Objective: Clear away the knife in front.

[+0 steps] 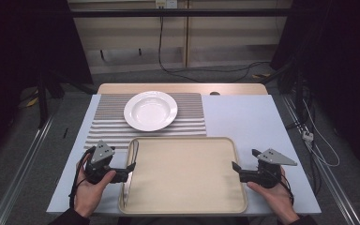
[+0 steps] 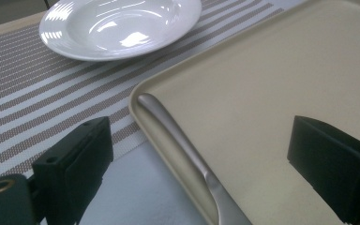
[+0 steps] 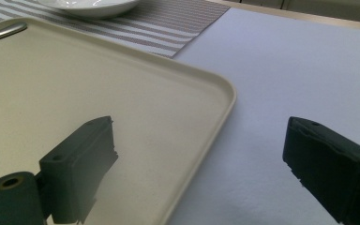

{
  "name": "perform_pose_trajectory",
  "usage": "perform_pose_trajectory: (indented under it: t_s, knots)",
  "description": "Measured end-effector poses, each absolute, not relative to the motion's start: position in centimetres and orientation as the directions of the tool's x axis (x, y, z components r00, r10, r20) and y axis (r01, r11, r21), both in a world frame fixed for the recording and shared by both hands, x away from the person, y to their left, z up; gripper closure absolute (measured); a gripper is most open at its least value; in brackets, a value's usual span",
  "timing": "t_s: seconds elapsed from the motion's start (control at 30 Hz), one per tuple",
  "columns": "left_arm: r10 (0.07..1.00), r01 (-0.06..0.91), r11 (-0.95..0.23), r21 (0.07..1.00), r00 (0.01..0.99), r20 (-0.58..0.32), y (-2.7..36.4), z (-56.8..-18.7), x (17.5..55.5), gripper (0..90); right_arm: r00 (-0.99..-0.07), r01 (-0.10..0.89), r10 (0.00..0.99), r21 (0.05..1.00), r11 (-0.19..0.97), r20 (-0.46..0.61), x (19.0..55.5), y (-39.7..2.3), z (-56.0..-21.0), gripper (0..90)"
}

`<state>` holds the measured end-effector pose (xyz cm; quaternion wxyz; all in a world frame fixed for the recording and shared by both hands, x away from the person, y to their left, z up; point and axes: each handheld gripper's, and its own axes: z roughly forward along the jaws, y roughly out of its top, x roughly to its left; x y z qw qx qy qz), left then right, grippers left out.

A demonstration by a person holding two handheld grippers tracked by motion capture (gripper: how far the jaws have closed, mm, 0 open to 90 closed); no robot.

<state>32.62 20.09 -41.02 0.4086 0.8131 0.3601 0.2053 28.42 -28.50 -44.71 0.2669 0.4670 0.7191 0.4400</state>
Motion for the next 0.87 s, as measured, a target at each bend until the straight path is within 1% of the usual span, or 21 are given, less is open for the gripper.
perform_pose_trajectory:
  t_s: [0.27,0.37,0.5,0.6,0.7,0.77,0.87]
  knots:
    - [0.768,0.449,-0.391,0.803,0.64,0.016,20.4,-42.4,32.2,6.9,-0.412,0.44,0.911,0.881,0.171,0.029,28.2,-28.8,-44.7,9.5]
    - [0.777,0.447,-0.379,0.81,0.629,0.017,20.6,-42.6,32.1,6.6,-0.412,0.44,0.911,0.882,0.17,0.03,28.2,-28.8,-44.7,9.5]
    - [0.808,0.444,-0.332,0.832,0.589,0.007,20.8,-43.2,32.0,6.7,-0.413,0.44,0.91,0.883,0.165,0.036,28.2,-28.9,-44.7,9.5]
    - [0.807,0.448,-0.319,0.835,0.591,-0.009,21.0,-43.3,32.2,6.5,-0.412,0.438,0.91,0.884,0.166,0.033,28.2,-28.8,-44.6,9.5]
    - [0.795,0.454,-0.332,0.827,0.606,-0.014,21.0,-43.3,32.3,6.5,-0.412,0.435,0.91,0.885,0.163,0.035,28.2,-28.8,-44.6,9.5]
    - [0.789,0.442,-0.359,0.822,0.614,0.014,20.8,-43.4,32.2,6.5,-0.411,0.439,0.911,0.884,0.162,0.037,28.2,-28.8,-44.6,9.5]
    - [0.775,0.438,-0.386,0.812,0.631,0.028,20.4,-43.5,32.2,6.5,-0.41,0.443,0.911,0.882,0.162,0.038,28.4,-28.8,-44.7,9.5]
